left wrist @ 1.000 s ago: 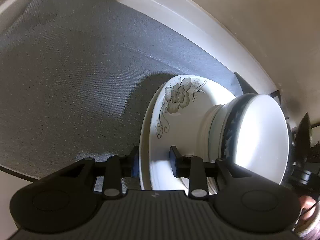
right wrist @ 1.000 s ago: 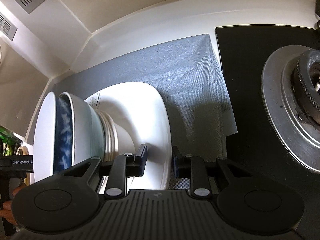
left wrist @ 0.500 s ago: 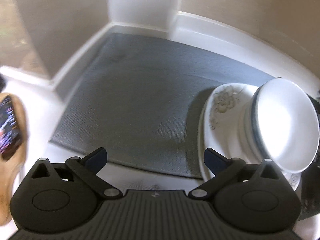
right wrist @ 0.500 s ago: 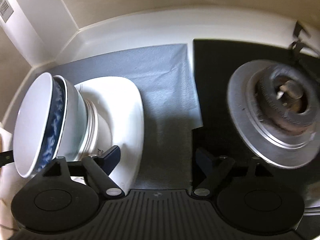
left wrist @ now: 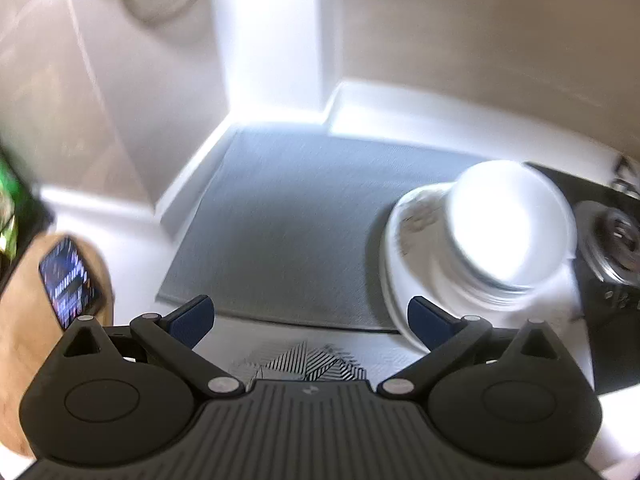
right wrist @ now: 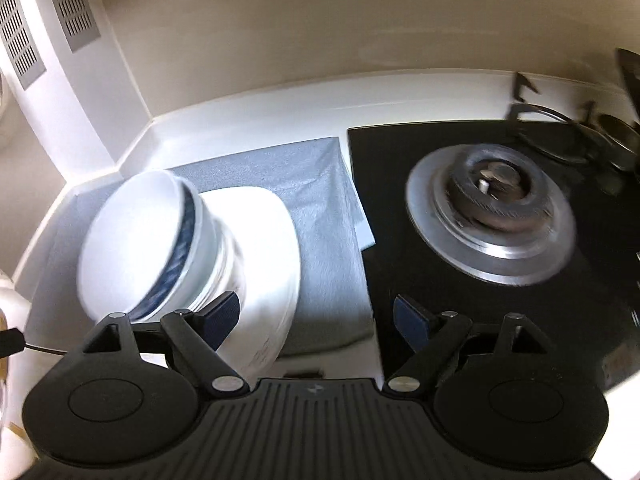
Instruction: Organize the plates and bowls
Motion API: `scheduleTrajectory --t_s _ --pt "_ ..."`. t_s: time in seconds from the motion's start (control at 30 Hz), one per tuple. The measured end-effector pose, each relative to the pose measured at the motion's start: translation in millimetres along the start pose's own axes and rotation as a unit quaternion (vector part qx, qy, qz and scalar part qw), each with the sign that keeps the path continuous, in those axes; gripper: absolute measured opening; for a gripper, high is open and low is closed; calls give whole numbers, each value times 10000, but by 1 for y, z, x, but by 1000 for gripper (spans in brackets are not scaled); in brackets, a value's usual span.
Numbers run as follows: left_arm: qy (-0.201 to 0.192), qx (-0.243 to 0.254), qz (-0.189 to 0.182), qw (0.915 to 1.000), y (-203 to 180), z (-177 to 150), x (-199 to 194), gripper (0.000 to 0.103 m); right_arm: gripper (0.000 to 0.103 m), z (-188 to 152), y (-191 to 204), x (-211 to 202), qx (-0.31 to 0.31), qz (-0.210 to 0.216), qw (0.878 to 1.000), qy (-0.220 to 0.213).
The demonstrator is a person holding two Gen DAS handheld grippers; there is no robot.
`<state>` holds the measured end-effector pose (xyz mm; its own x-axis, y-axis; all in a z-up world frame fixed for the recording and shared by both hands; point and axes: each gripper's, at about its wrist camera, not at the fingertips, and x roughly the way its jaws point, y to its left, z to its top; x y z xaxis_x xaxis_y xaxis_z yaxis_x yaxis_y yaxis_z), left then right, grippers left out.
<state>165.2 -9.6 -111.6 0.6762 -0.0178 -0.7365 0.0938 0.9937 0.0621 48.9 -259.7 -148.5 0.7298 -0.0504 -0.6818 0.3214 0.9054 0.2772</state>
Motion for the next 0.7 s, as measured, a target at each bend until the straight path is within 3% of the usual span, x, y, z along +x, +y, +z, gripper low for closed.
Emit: scheduleTrajectory --t_s 0.17,0.3,0.47,0.7 --pt "-150 28 -590 9981 7 -14 -29 103 87 -28 29 -57 -181 7 9997 -149" --pt "-273 198 -798 9962 7 -33 -52 103 91 -51 41 -98 -223 -165 9988 -392" --pt "-75 -126 -1439 9895 7 -45 -79 103 91 -76 42 -122 -215 -86 9992 -328" --pt "88 -5 -1138 9935 -16 -55 -82 103 91 -84 31 -135 -346 2 9987 -369"
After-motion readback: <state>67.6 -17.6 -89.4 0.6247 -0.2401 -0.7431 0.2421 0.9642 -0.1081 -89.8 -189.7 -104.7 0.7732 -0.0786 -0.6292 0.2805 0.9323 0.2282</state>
